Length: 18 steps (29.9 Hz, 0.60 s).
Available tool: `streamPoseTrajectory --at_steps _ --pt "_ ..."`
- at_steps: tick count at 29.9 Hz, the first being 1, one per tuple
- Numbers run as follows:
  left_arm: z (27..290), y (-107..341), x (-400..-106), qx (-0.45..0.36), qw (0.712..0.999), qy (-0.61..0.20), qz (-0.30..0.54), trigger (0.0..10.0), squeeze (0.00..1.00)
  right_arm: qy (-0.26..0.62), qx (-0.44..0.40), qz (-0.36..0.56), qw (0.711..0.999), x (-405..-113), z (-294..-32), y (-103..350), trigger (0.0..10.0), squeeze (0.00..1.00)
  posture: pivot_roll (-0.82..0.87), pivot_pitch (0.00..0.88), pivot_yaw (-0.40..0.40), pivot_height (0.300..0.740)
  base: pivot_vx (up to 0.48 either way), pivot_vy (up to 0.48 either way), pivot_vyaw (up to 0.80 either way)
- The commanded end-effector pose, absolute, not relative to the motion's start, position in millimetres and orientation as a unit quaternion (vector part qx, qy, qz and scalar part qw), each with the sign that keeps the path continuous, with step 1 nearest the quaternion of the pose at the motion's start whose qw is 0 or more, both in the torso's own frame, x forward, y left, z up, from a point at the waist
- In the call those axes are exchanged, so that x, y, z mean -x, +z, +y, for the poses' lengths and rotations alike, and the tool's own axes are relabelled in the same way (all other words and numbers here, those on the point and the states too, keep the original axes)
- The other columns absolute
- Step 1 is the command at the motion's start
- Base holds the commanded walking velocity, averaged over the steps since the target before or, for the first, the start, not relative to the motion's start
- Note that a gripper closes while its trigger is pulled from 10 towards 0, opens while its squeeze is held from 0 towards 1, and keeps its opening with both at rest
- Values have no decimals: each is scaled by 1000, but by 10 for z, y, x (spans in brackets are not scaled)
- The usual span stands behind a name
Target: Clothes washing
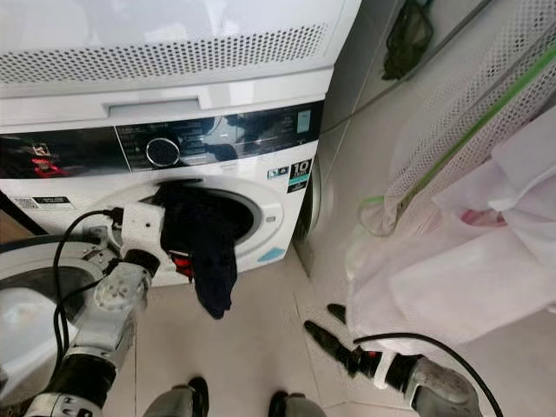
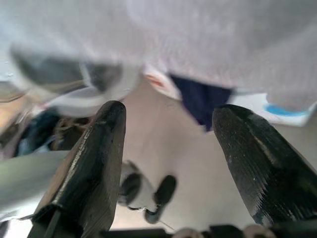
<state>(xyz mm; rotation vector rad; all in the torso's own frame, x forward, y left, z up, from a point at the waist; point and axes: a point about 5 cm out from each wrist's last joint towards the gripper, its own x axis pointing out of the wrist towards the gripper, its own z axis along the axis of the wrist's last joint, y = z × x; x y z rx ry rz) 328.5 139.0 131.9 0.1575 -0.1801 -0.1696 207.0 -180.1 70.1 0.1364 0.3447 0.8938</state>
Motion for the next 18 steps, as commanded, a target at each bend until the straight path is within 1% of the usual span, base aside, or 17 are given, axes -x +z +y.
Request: streamPoseTrajectory --at_steps 1,4,6,8,11,13,14,15,16,18 --pt "1264 1453 -3294 -67 986 -105 -112 10000 0 444 -61 160 880 -2074 -1723 804 10000 0 89 219 -80 740 0 0 0" --pt "1191 1476 -3293 -63 985 -114 -113 10000 0 432 -40 149 889 -2149 -1670 873 10000 0 95 224 -81 740 0 0 0" --pt "1124 1477 -3288 -62 984 -124 -112 10000 0 406 -20 127 905 -2261 -1618 949 10000 0 95 225 -82 740 0 0 0" --pt "1052 1471 -3285 -62 983 -132 -111 10000 0 363 -13 117 924 -2415 -1545 1006 10000 0 93 225 -82 740 0 0 0" --pt "978 1470 -3293 -62 983 -137 -109 10000 0 307 -3 113 945 -2582 -1438 1068 10000 0 93 226 -82 740 0 0 0" --pt "942 1480 -3298 -60 982 -142 -109 10000 0 312 -23 110 943 -2590 -1327 1114 10000 0 96 224 -83 740 0 0 0" --pt "924 1489 -3302 -61 982 -144 -110 10000 0 327 -20 120 937 -2568 -1255 1115 10000 0 97 225 -82 740 0 0 0" --pt "924 1489 -3302 -61 982 -144 -110 10000 0 327 -20 120 937 -2568 -1255 1115 10000 0 97 225 -82 740 0 0 0" --pt "904 1504 -3310 -61 981 -146 -111 10000 0 352 -1 148 924 -2508 -1159 1071 10000 0 95 224 -84 740 0 0 0" --pt "897 1514 -3320 -60 981 -146 -111 10000 0 369 32 186 910 -2447 -1123 970 10000 0 95 224 -84 740 0 0 0"
